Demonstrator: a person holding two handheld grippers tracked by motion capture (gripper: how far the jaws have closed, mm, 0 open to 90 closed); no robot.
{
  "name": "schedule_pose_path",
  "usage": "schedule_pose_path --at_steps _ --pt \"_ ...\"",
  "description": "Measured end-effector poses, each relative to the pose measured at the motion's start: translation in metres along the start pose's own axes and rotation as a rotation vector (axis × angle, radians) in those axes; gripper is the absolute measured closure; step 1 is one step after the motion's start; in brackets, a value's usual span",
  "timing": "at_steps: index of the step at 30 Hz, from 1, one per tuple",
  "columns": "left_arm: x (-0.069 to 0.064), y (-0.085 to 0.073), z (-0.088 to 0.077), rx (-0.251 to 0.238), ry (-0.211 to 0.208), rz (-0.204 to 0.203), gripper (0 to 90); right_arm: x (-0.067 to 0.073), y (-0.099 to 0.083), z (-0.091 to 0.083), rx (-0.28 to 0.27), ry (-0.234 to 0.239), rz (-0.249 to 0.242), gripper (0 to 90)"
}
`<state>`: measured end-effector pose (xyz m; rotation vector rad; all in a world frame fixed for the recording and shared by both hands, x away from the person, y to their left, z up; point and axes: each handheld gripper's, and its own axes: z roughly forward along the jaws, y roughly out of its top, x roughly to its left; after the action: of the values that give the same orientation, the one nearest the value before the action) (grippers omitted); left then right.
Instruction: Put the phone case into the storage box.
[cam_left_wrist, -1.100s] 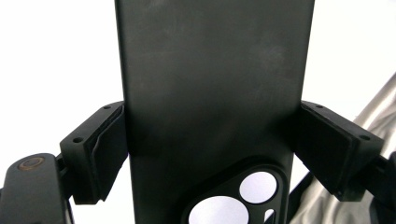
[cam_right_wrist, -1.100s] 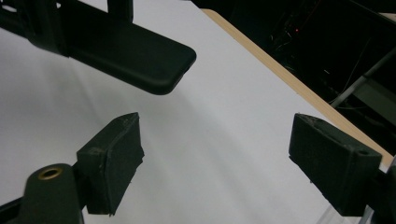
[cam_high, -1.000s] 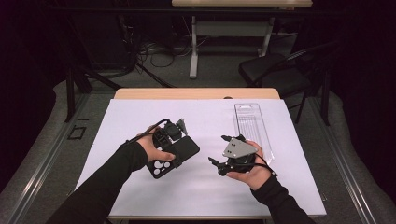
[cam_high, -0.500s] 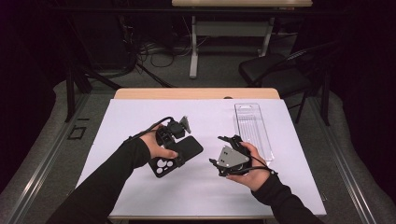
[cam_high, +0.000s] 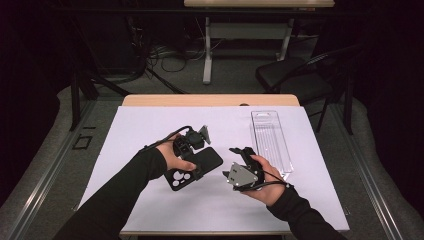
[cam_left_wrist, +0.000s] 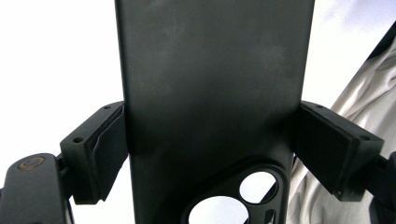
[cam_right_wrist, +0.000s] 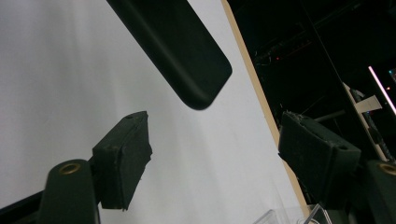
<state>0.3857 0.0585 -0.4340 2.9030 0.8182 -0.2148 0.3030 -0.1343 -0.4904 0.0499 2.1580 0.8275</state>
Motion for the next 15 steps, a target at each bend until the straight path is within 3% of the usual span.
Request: schedule_pose_path --at_steps 6,15 --pt "-0.008 0.007 0.005 0.004 -0.011 0.011 14.6 0.006 0.002 0.002 0.014 -0.005 -0.034 25.5" --pt "-0.015 0.014 0.008 0.015 -0.029 0.025 14.6 0.013 0.001 0.005 0.024 -0.011 -0.137 28.3"
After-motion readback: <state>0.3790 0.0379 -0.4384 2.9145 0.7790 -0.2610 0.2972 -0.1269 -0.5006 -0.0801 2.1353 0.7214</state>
